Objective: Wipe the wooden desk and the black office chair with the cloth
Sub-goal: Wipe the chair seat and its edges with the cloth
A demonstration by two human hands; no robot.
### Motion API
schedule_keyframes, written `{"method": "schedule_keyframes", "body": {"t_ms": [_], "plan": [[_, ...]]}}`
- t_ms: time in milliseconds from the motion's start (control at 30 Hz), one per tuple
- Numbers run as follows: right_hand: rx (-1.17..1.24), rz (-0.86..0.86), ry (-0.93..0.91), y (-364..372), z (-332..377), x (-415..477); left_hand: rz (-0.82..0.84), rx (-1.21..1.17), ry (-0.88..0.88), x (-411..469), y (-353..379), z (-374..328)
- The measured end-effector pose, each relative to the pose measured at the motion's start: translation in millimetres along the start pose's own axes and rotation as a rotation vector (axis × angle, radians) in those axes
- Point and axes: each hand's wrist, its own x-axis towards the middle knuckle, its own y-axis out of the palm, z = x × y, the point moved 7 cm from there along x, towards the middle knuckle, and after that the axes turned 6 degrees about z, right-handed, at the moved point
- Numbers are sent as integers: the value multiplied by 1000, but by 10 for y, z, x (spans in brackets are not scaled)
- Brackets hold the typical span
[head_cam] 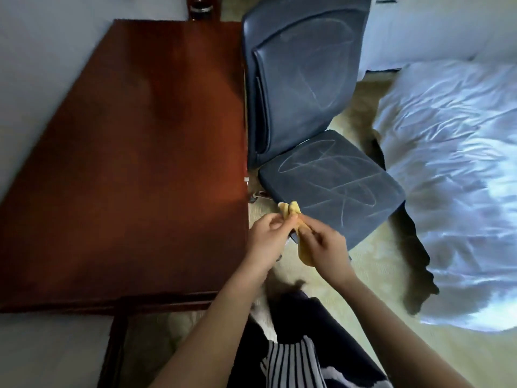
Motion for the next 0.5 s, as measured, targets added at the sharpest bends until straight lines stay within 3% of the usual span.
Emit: {"method": "schedule_keyframes", "body": {"t_ms": [233, 500], "plan": [[43, -197, -79, -990, 165, -209, 58, -204, 147, -245, 788, -662], [71, -185, -94, -2308, -236, -467, 108, -323, 170, -465, 2089, -1050]]}}
